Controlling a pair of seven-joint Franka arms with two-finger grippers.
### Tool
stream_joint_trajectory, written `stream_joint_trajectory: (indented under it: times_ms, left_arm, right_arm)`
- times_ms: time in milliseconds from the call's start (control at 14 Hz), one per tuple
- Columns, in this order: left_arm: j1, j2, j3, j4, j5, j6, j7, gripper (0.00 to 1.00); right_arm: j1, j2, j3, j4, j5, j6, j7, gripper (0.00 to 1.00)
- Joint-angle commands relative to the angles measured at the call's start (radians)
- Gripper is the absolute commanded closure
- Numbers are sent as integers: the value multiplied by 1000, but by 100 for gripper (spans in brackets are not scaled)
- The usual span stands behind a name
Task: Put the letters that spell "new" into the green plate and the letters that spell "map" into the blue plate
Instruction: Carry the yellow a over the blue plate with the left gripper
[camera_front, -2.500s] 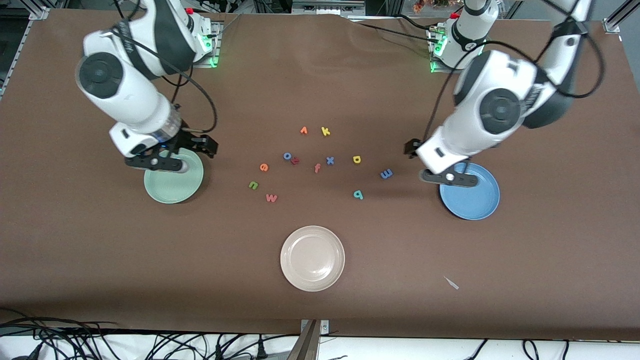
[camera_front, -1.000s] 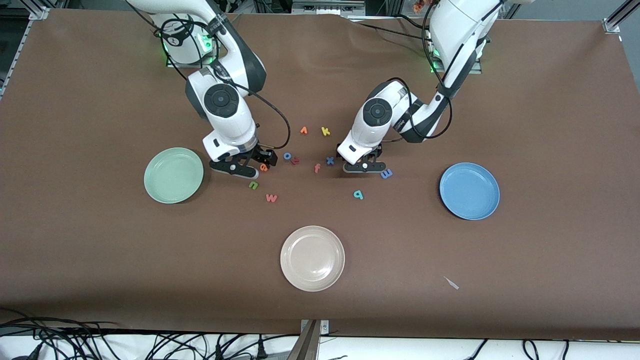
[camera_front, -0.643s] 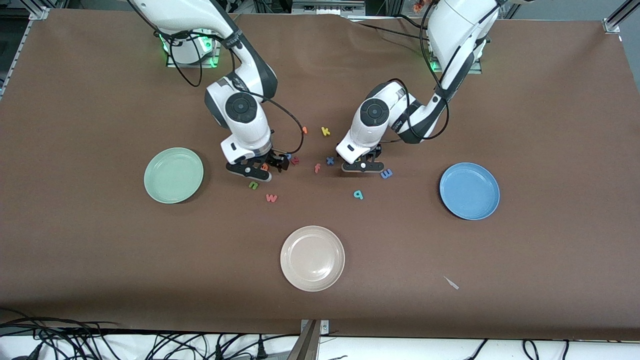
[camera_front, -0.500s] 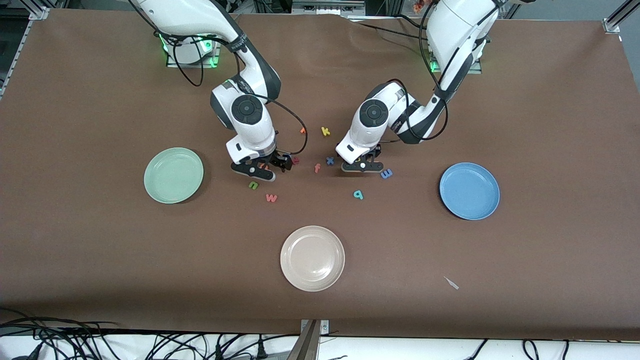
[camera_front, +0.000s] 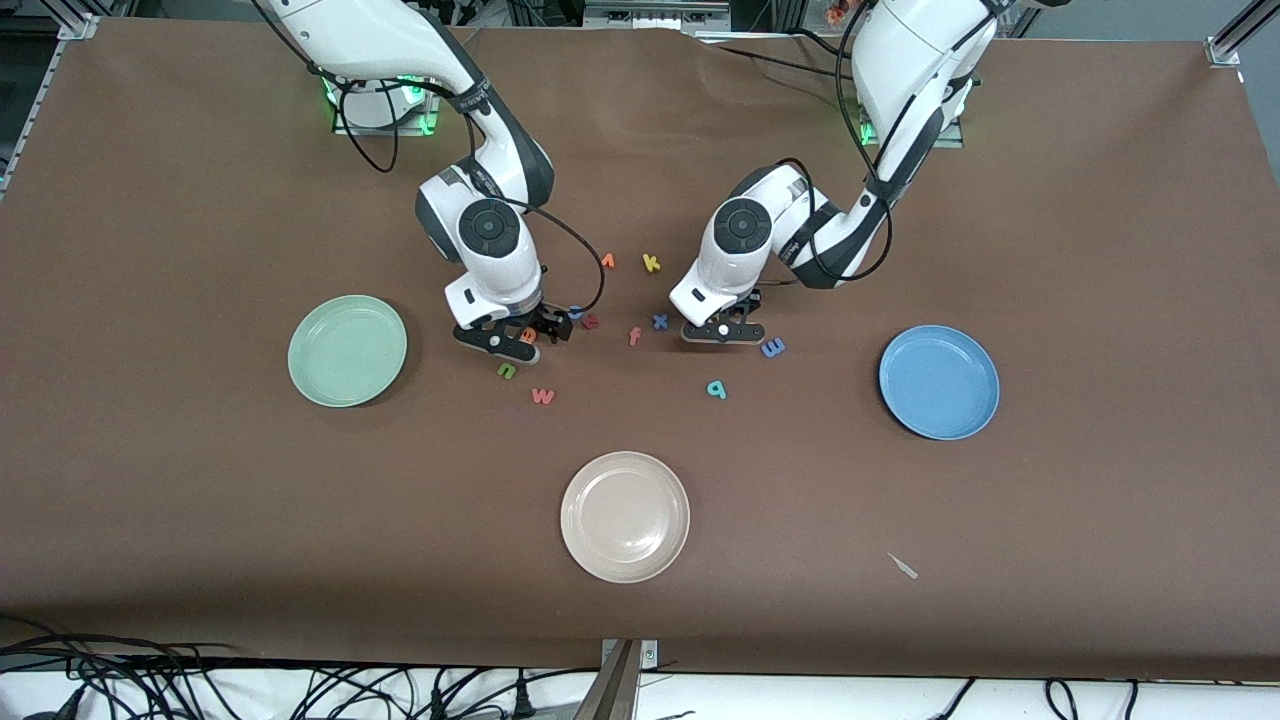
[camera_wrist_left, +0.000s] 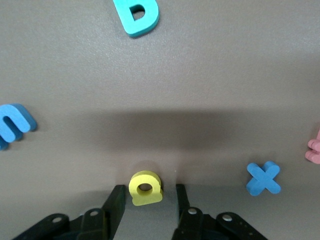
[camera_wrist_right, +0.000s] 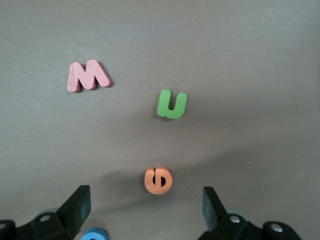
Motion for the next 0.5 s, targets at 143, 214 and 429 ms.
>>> stream_joint_trajectory:
  times_ms: [143, 214, 429]
  left_arm:
    - [-14, 12, 14, 16, 38, -12, -23, 76]
    - [-14, 12, 14, 18, 38, -21, -21, 78]
    - [3, -7, 12, 83, 57, -175, -11, 83]
  right_arm:
    - [4, -33, -15, -58, -22, 46, 7, 9]
    - [4, -30, -15, -69, -22, 74, 7, 10]
    - [4, -22, -15, -112, -22, 154, 10, 9]
